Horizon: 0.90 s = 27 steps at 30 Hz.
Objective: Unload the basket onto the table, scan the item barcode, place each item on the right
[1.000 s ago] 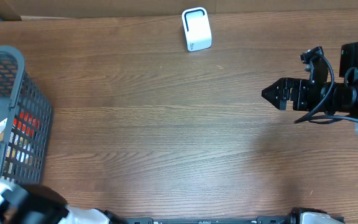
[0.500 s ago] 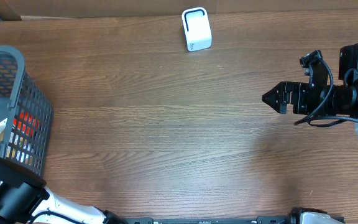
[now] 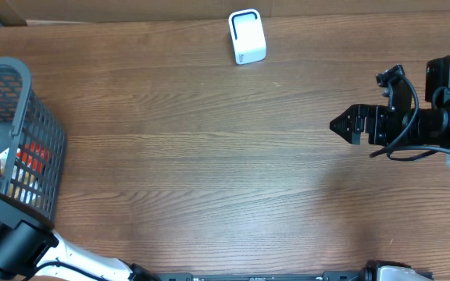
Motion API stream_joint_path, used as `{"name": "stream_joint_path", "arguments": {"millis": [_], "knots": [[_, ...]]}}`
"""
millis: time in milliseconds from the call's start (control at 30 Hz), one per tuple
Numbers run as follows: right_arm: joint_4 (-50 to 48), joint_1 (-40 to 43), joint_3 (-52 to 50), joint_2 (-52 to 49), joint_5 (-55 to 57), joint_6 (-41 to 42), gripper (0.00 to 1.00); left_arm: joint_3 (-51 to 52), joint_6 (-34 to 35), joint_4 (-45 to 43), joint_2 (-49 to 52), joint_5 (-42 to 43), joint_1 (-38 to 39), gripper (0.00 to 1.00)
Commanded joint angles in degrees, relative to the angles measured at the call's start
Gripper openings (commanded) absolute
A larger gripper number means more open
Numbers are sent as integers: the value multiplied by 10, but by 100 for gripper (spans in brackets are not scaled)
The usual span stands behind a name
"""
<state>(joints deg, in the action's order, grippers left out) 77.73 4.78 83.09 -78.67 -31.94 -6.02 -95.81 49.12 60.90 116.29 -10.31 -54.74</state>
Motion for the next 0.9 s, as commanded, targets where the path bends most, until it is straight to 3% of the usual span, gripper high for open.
{"name": "stream_joint_path", "arguments": {"millis": [0, 133, 433, 867], "knots": [[0, -3, 13, 5, 3, -4, 100, 35, -14, -3, 18, -8, 4, 39], [0, -3, 13, 5, 3, -4, 100, 34, -24, -7, 18, -8, 4, 6], [0, -3, 13, 4, 4, -4, 100, -3, -61, 18, 17, 15, 4, 4], [-7, -3, 13, 4, 4, -4, 100, -202, -58, 128, 17, 85, 4, 4]]}}
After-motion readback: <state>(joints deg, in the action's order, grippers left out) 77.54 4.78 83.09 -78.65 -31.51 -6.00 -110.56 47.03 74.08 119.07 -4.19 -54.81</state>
